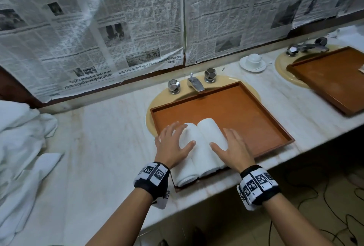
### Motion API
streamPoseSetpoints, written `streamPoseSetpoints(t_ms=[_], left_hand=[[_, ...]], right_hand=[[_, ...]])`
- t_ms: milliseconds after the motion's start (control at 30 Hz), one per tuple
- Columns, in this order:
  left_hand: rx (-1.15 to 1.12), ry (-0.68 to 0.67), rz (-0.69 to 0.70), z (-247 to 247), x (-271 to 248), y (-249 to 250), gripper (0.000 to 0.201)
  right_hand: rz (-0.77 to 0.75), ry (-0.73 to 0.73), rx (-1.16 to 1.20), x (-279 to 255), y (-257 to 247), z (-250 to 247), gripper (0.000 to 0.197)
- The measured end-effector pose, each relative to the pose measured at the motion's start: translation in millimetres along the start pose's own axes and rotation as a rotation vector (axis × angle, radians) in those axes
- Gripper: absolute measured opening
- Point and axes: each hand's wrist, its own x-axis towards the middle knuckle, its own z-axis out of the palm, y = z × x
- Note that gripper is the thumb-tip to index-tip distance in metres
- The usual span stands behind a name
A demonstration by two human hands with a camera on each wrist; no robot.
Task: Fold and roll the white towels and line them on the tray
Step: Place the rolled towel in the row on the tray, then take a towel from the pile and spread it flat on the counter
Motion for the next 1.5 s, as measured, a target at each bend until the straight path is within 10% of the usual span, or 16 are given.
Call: streamPoseSetpoints(t_ms=[367, 967, 1167, 1300, 1500], left_hand=[[-0.081, 0.086, -0.107, -61.0, -43.6, -88.7, 0.065], [0.098, 0.372, -0.402, -241.8, -215.1, -332.2, 0.073], [0.244, 0.630, -0.597, -295.2, -224.5, -389.4, 0.065], [0.154, 0.546, -0.810, -323.1, -219.0, -421.9, 0.064], [0.070, 0.541, -0.372, -312.4, -251.7, -412.9, 0.032]], right_hand=[[-0.303, -0.004, -0.098, -12.3, -101.6, 30.2, 0.074], [-0.745, -0.299, -0.158, -79.5, -390.6, 224.4, 0.095], [-0.897, -0.392, -0.104, -66.6, -486.8, 285.0, 0.068], [-0.919, -0.351, -0.015, -57.3, -542.9, 315.1, 0.060], [-1.082, -0.340, -0.191, -41.4, -589.4, 324.8, 0.073]])
